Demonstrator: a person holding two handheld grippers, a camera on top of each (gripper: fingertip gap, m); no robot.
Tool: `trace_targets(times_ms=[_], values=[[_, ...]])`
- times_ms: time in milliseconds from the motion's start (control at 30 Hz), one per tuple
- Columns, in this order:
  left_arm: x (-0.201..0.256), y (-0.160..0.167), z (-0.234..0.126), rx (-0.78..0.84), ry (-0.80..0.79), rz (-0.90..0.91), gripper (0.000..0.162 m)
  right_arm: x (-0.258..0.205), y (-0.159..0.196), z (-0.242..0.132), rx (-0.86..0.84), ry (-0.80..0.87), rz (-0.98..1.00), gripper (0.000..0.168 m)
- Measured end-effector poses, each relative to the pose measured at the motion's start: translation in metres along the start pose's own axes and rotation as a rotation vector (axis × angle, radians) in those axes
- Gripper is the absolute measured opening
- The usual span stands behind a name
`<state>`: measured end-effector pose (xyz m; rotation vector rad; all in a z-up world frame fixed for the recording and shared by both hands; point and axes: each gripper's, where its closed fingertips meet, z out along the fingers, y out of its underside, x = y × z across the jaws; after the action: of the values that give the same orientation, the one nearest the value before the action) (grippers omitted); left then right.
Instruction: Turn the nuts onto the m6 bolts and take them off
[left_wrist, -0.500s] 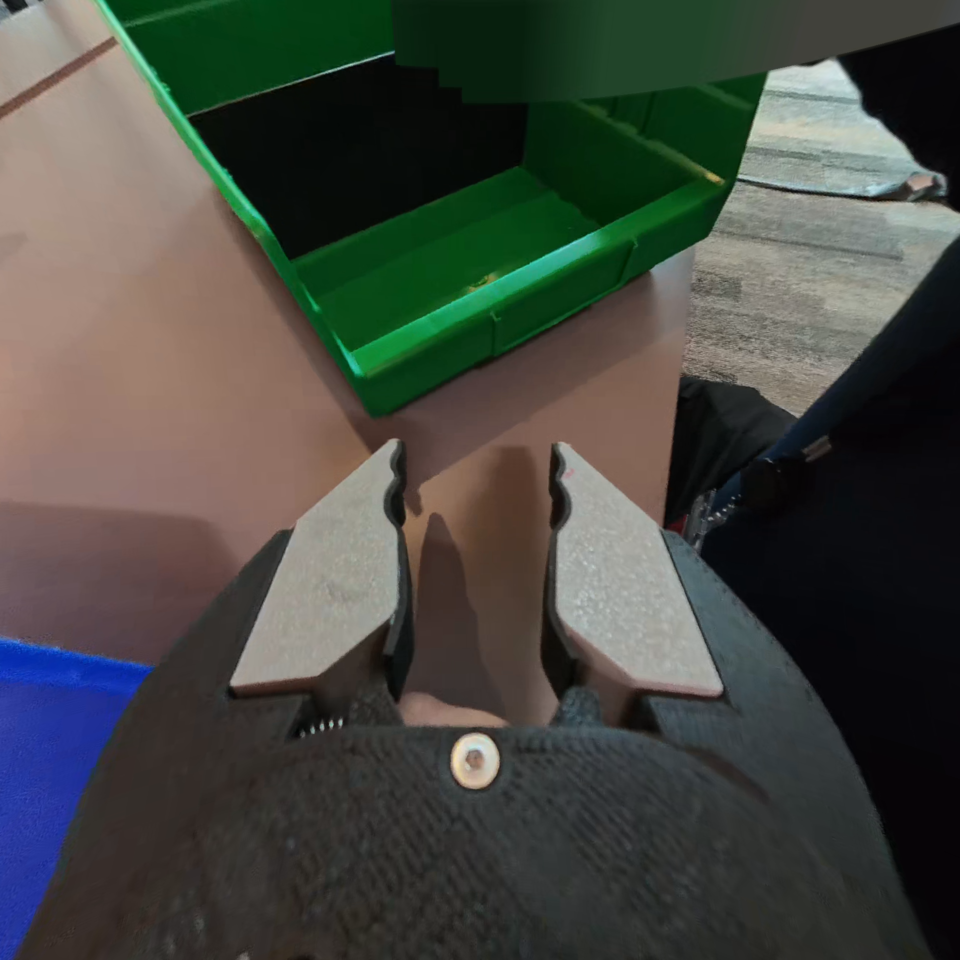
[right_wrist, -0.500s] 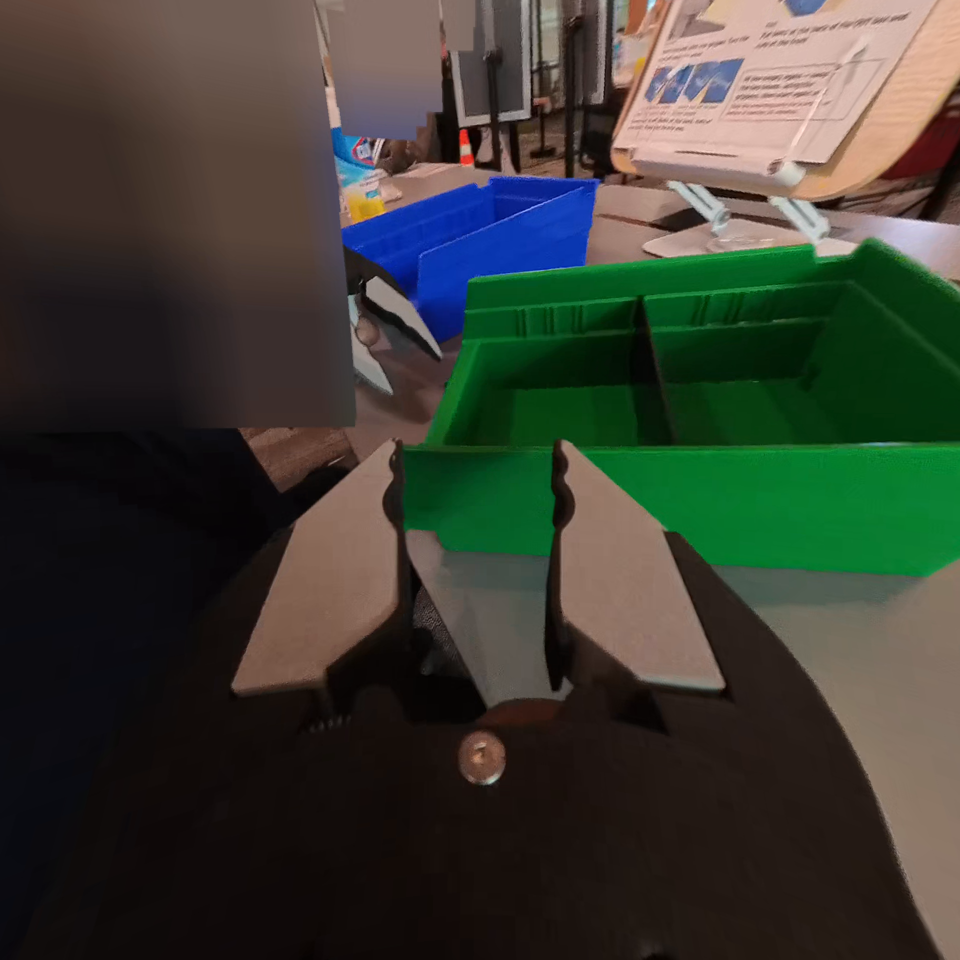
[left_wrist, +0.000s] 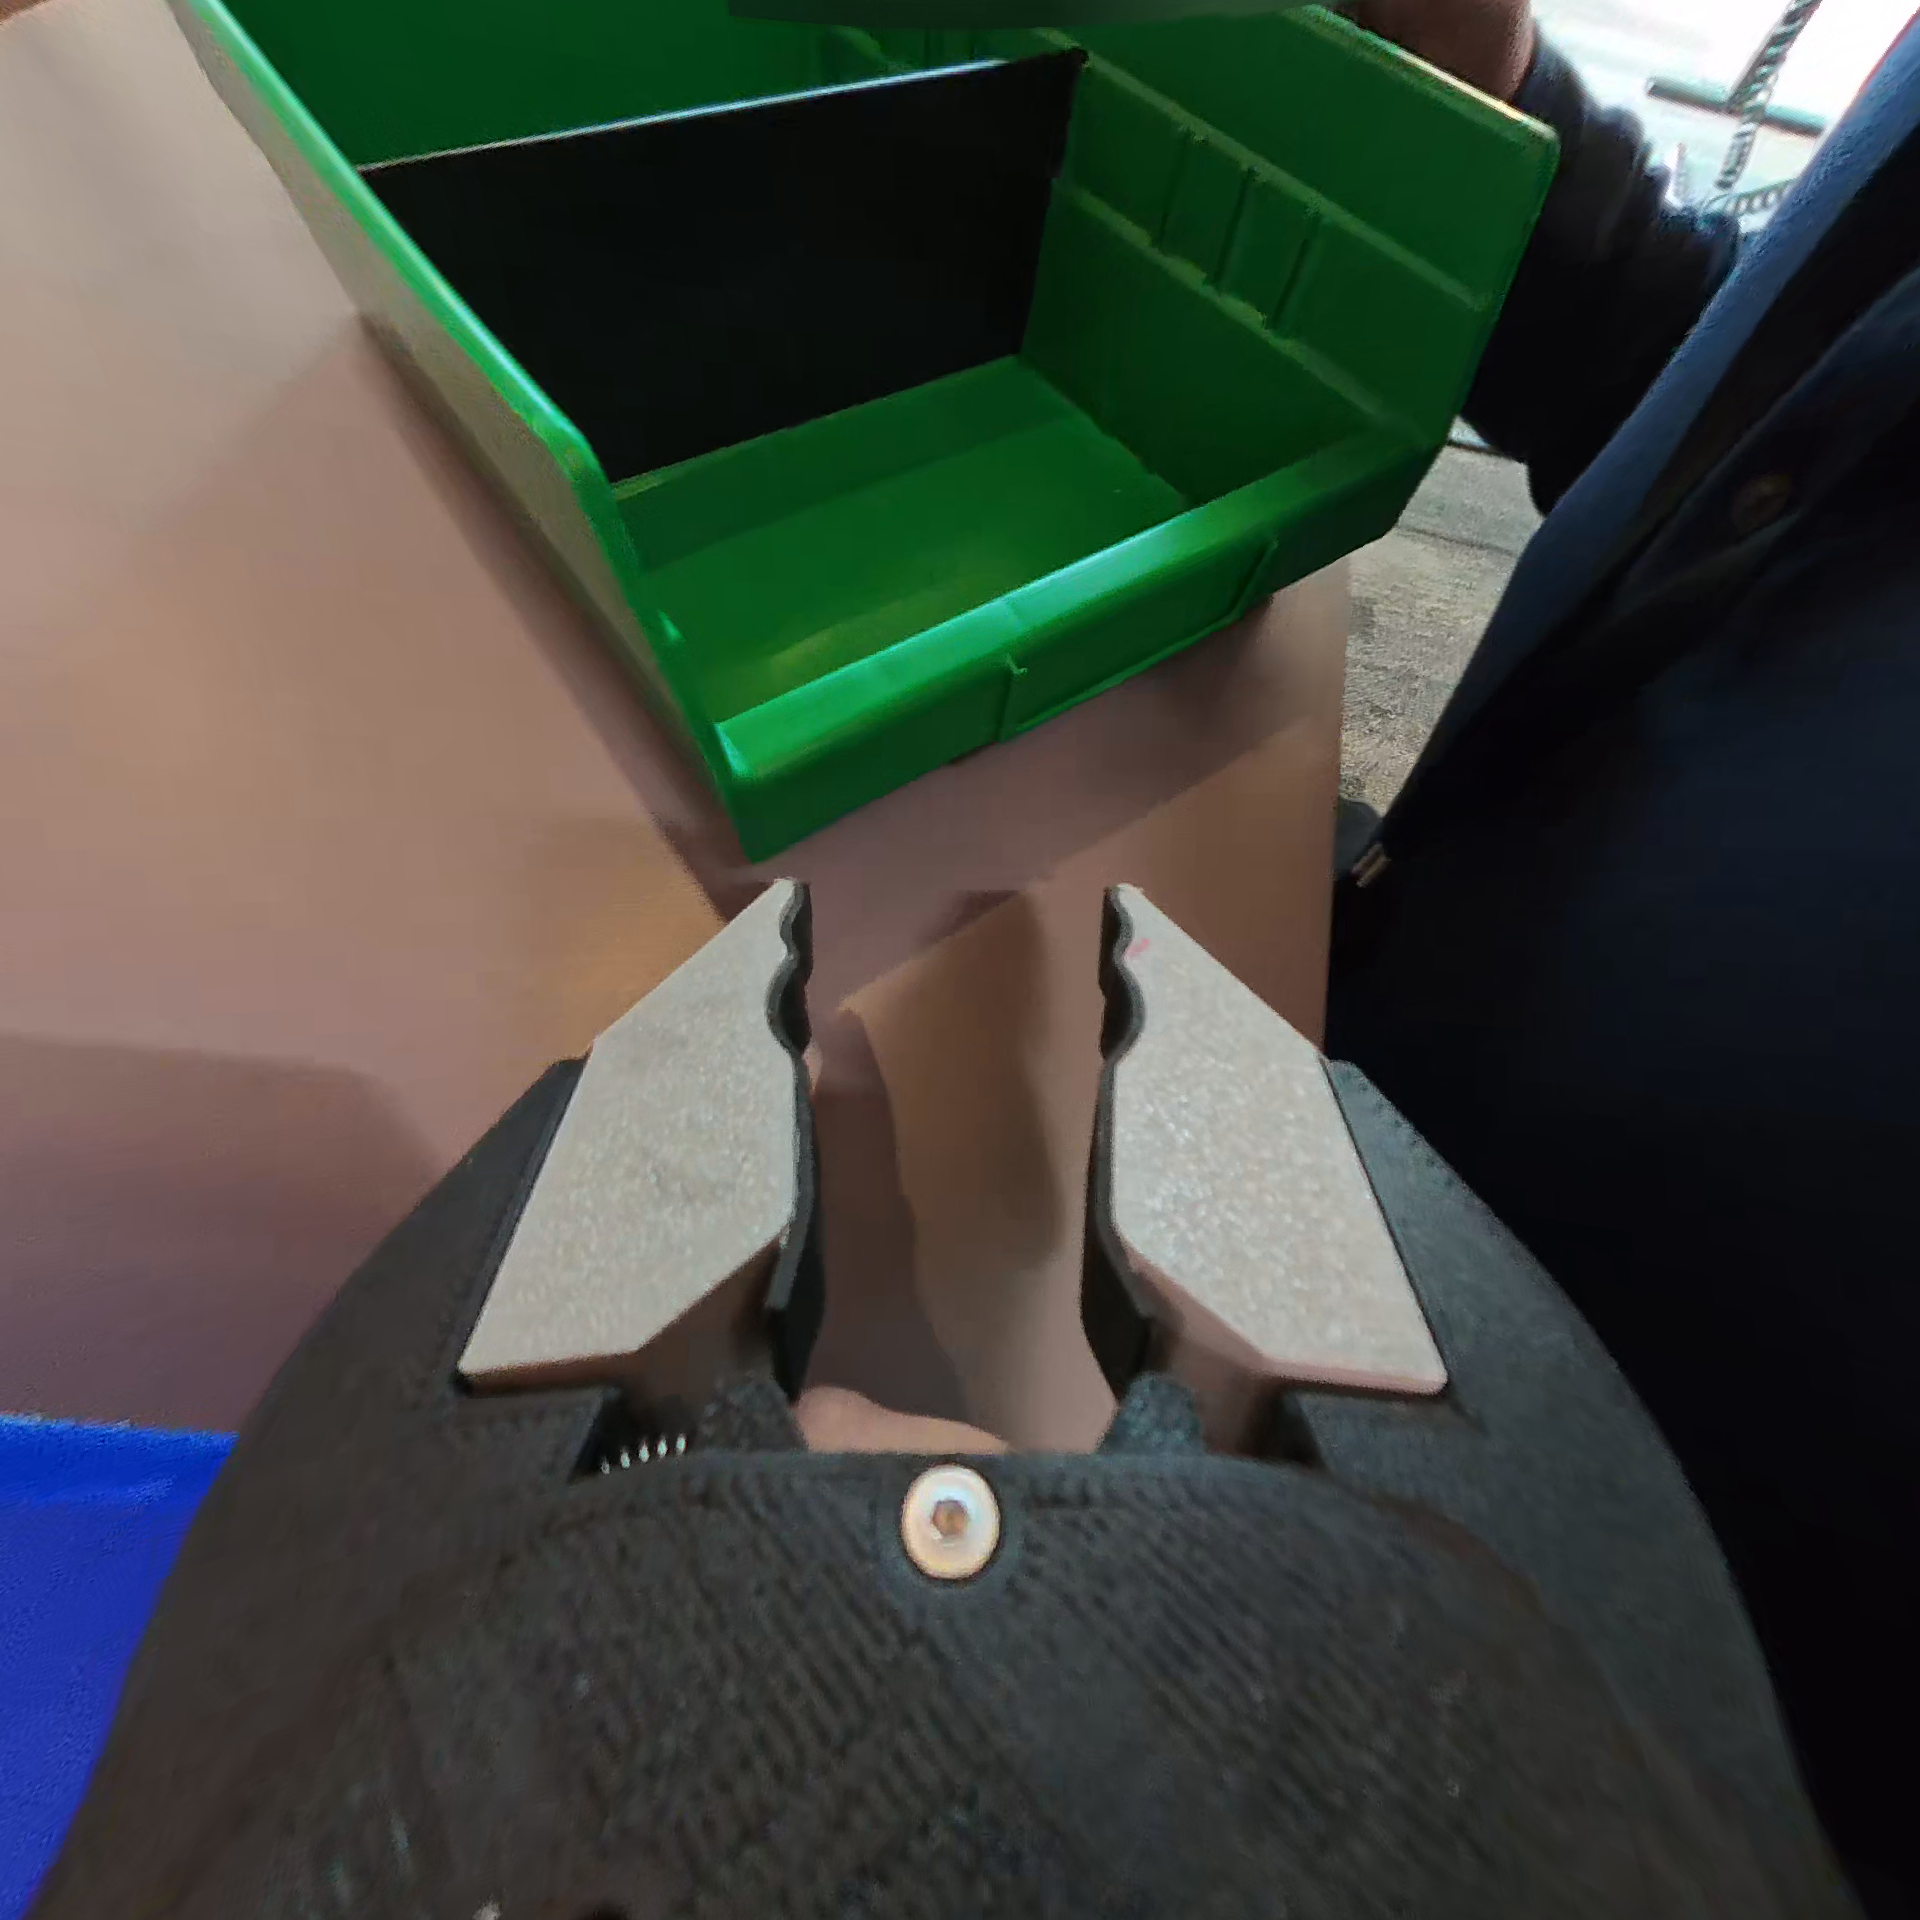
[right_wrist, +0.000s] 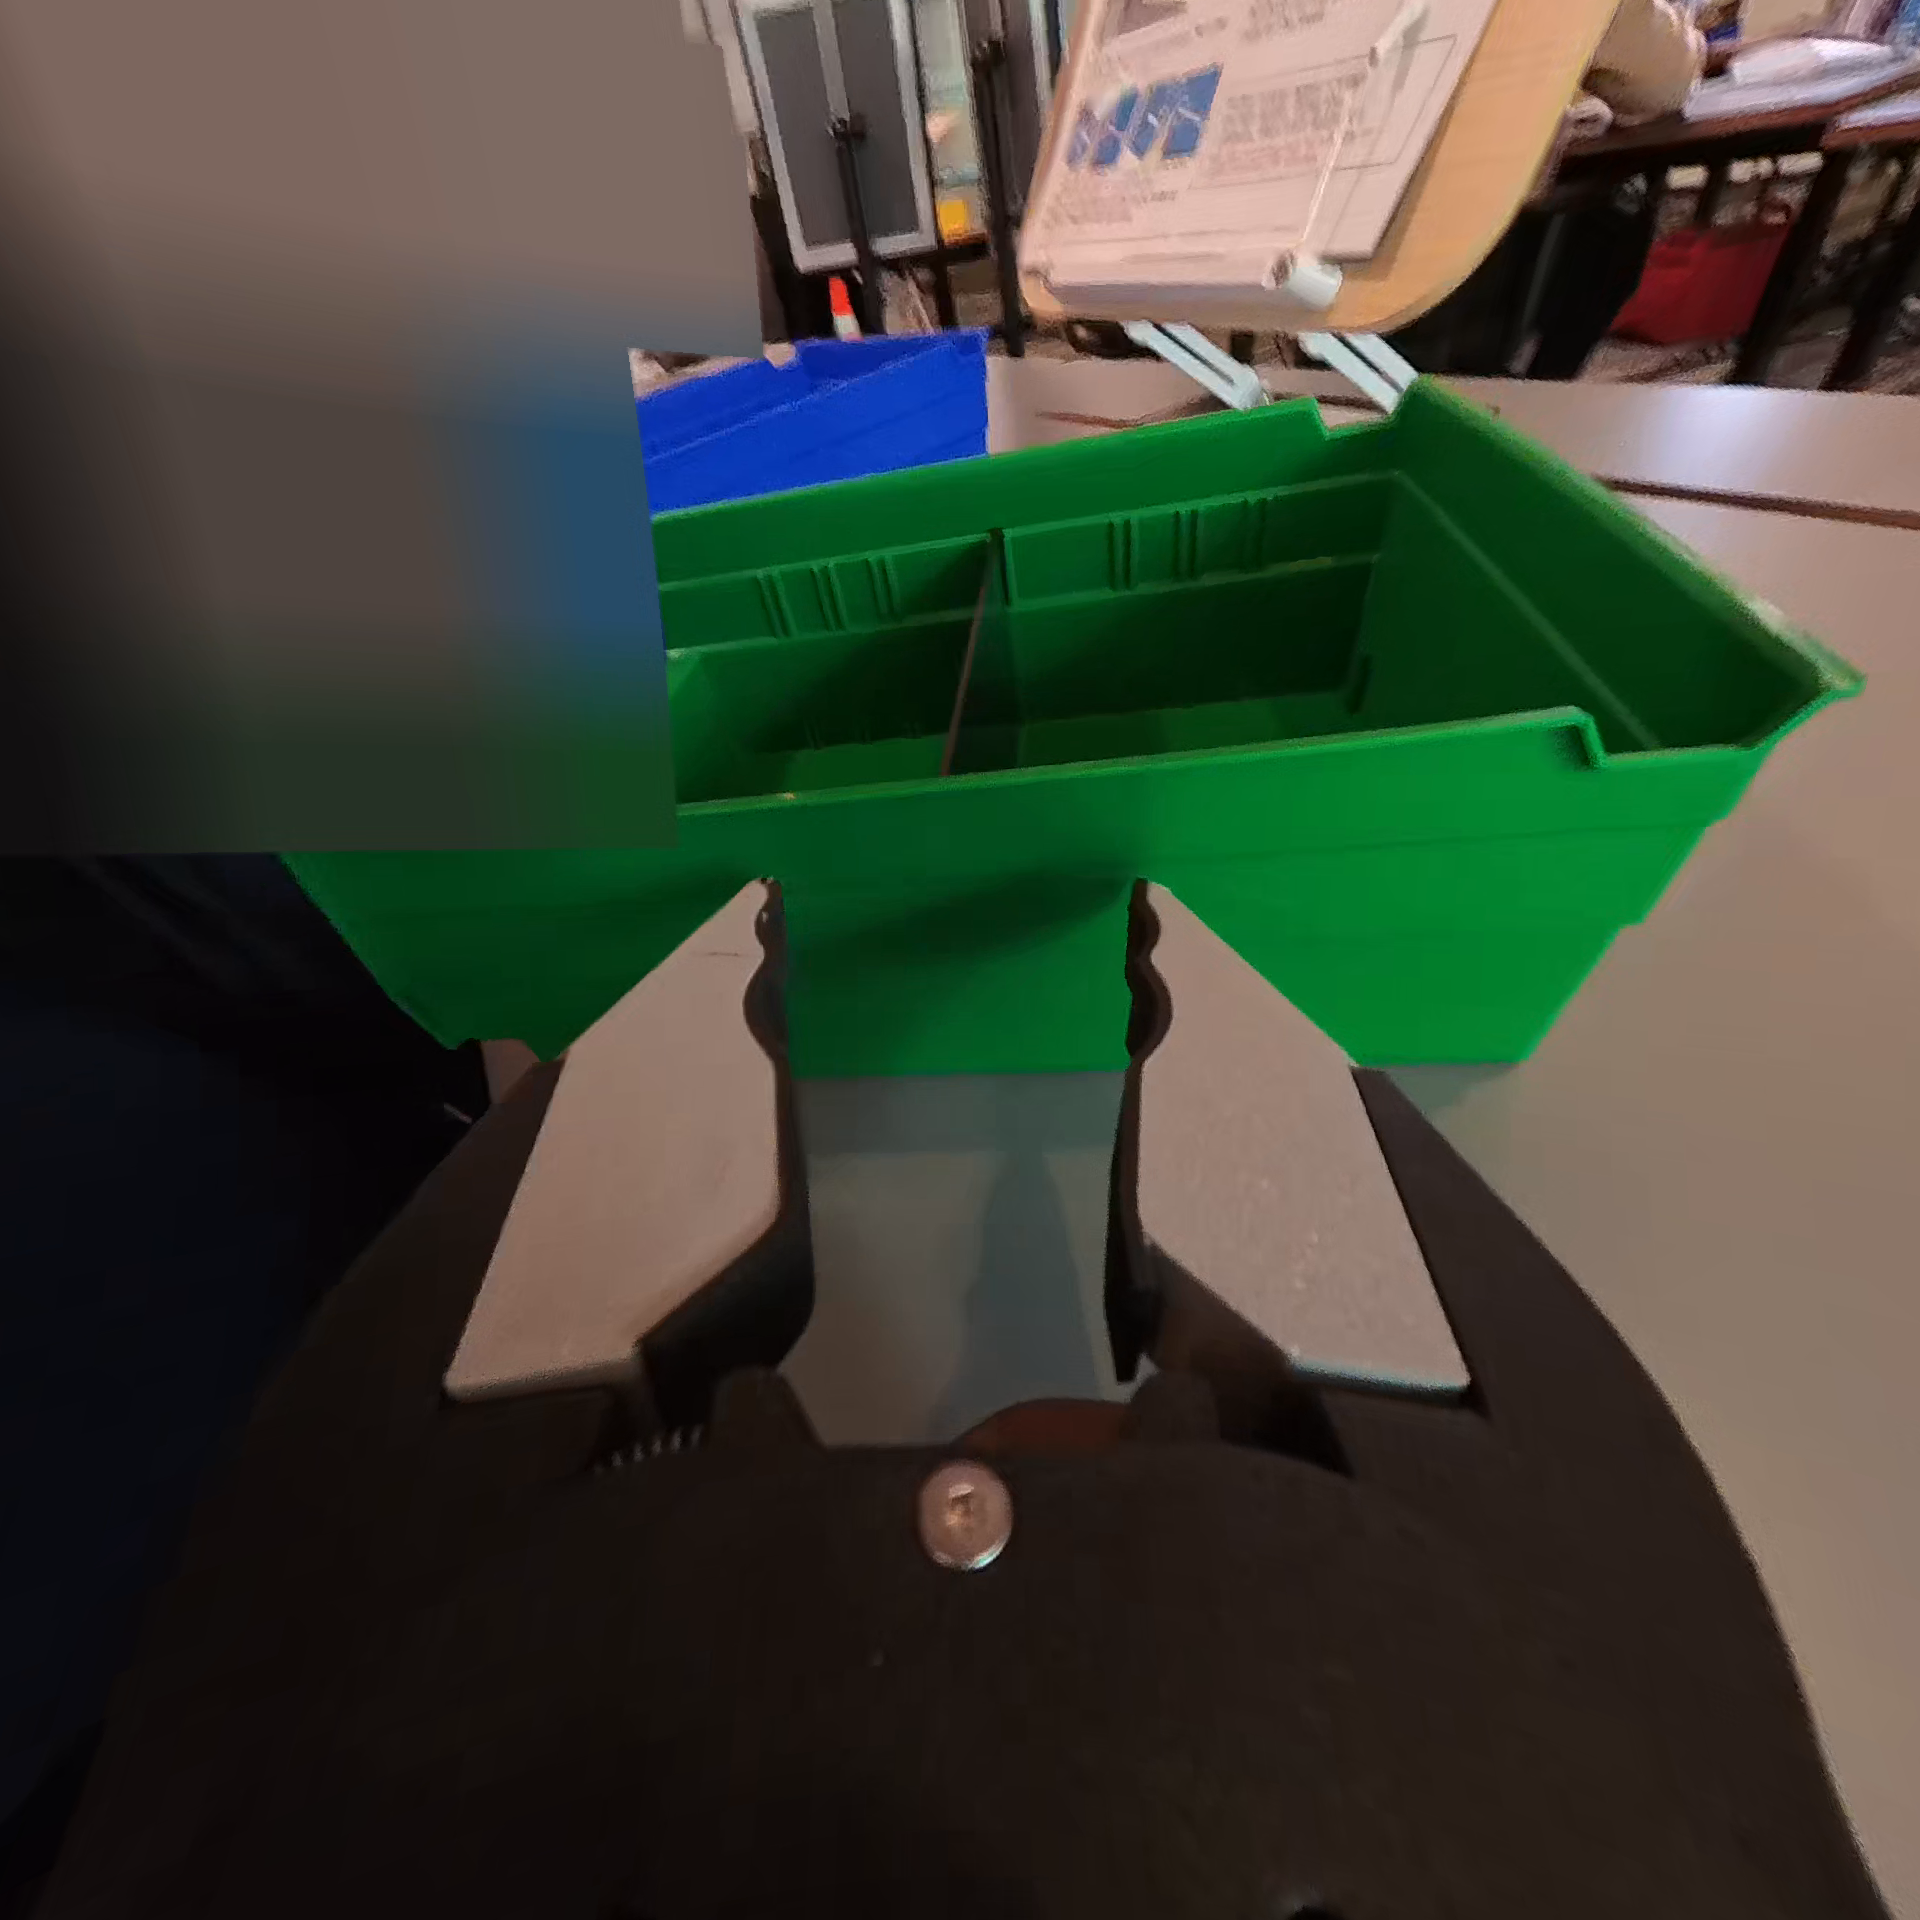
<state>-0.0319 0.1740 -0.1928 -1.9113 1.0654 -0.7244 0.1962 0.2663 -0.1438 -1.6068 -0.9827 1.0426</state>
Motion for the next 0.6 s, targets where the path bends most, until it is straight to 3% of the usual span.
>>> trace_targets(times_ms=[200, 467, 600], values=[[-0.006, -0.005, -0.006, 0.048, -0.064, 0.005, 0.047, 0.024, -0.02, -0.016, 0.137, 0.077, -0.02, 0.064], [-0.011, -0.006, -0.001, 0.045, -0.048, -0.06, 0.053, 0.042, -0.014, -0.015, 0.07, 0.202, -0.138, 0.069], [-0.016, -0.018, -0.009, 0.14, -0.084, -0.079, 0.054, 0.039, -0.015, -0.015, 0.073, 0.215, -0.192, 0.071]])
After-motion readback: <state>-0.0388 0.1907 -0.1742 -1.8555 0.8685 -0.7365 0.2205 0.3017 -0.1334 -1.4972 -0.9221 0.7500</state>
